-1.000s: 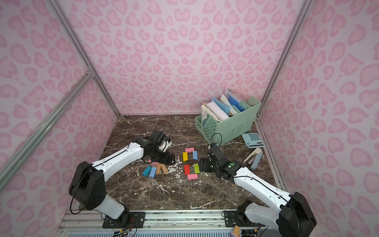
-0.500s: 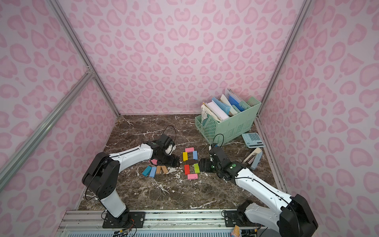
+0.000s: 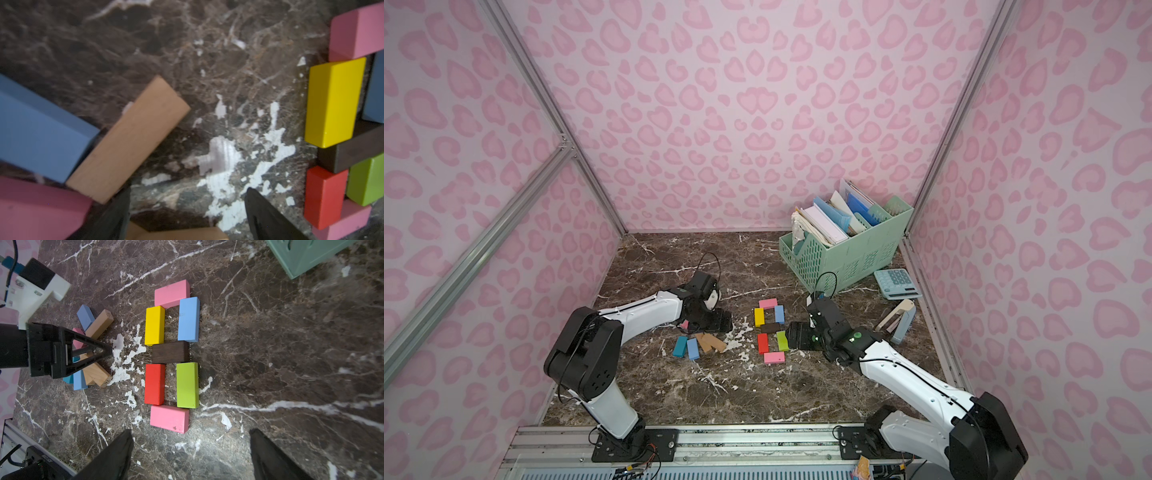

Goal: Assemble the number 8 with building blocks
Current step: Adjust the building block at the center of the board, then pick up the building block from the center of the board.

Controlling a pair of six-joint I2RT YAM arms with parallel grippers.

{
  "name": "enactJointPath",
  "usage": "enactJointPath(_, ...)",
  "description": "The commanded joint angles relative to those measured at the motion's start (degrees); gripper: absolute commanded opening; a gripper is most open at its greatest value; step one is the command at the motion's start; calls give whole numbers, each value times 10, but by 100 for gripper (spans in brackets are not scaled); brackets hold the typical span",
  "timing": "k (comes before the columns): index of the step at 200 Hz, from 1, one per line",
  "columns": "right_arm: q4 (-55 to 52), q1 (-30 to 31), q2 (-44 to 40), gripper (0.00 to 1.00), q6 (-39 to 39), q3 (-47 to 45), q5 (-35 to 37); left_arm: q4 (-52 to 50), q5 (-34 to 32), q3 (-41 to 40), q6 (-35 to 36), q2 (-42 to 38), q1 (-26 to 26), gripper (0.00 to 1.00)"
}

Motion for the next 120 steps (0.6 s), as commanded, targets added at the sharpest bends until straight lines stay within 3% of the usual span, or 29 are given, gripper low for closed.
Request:
enactJointPath(1,3,0,-5,89,1,-1,-1,2,-9,-5,2,-17,20,90)
enactJointPath(45,7,-1,-10,90,-5,-3,-2,-24,-20,33,-1,-62,26,89)
enactJointPath(74,9,-1,-11,90,-6,-2,-7,-47,-82,56,-20,-79,33,88)
enactJointPath(94,9,-1,-15,90,-8,-2,-7,-59,-112,71,-18,-64,47,86)
enactJointPath(120,8,0,-21,90,-10,-6,-7,-105,-100,122,29,-11,66,84)
